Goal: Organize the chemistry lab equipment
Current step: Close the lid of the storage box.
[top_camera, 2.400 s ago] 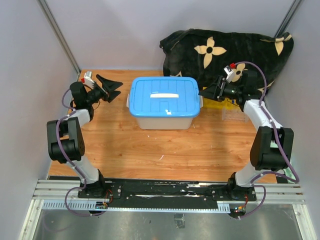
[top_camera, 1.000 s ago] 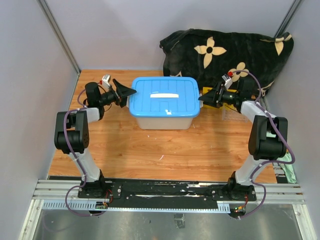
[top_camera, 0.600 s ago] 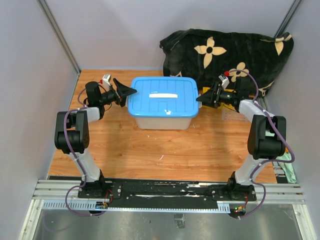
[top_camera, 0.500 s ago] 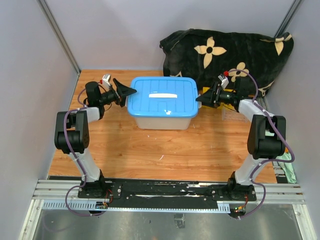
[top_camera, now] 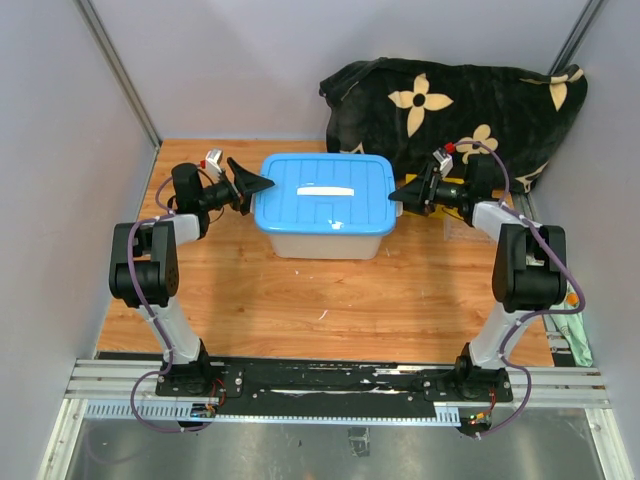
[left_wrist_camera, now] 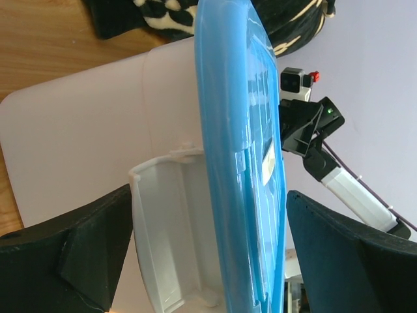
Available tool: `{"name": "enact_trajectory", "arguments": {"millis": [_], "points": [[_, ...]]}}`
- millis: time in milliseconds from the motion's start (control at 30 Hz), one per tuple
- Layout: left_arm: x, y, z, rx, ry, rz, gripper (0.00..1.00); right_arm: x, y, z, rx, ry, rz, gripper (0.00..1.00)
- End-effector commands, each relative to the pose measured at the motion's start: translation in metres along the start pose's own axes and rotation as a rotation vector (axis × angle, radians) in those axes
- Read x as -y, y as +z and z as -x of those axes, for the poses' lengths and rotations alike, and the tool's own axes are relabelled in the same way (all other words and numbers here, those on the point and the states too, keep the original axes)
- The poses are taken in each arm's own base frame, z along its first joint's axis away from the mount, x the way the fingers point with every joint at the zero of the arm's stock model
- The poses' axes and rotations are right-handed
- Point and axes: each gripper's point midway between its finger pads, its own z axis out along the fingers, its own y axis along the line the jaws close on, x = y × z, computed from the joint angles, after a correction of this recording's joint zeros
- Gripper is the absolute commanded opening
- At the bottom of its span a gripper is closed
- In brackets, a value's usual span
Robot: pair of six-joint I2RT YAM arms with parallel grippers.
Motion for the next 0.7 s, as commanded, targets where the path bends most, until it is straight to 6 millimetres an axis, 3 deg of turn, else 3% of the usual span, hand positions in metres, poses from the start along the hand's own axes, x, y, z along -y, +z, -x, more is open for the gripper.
{"name": "enact_trajectory", "arguments": {"millis": [0, 100, 233, 300, 667], "points": [[0.01, 0.007, -0.009, -0.05, 0.019, -0.028, 0.99, -0.006, 0.015, -0.007, -0.013, 0.039, 0.051, 0.73], [0.011, 0.007, -0.009, -0.051, 0.021, -0.03, 0.98, -0.009, 0.015, -0.005, -0.011, 0.035, 0.054, 0.73], [0.012, 0.007, -0.01, -0.053, 0.017, -0.024, 0.85, -0.012, 0.012, -0.007, -0.019, 0.026, 0.022, 0.73], [0.011, 0.007, -0.008, -0.052, 0.025, -0.001, 0.82, -0.011, 0.009, -0.009, -0.03, 0.007, -0.009, 0.67], [0.015, 0.003, 0.014, -0.046, 0.158, 0.183, 0.82, -0.014, 0.0, -0.021, -0.102, -0.065, -0.168, 0.59]]}}
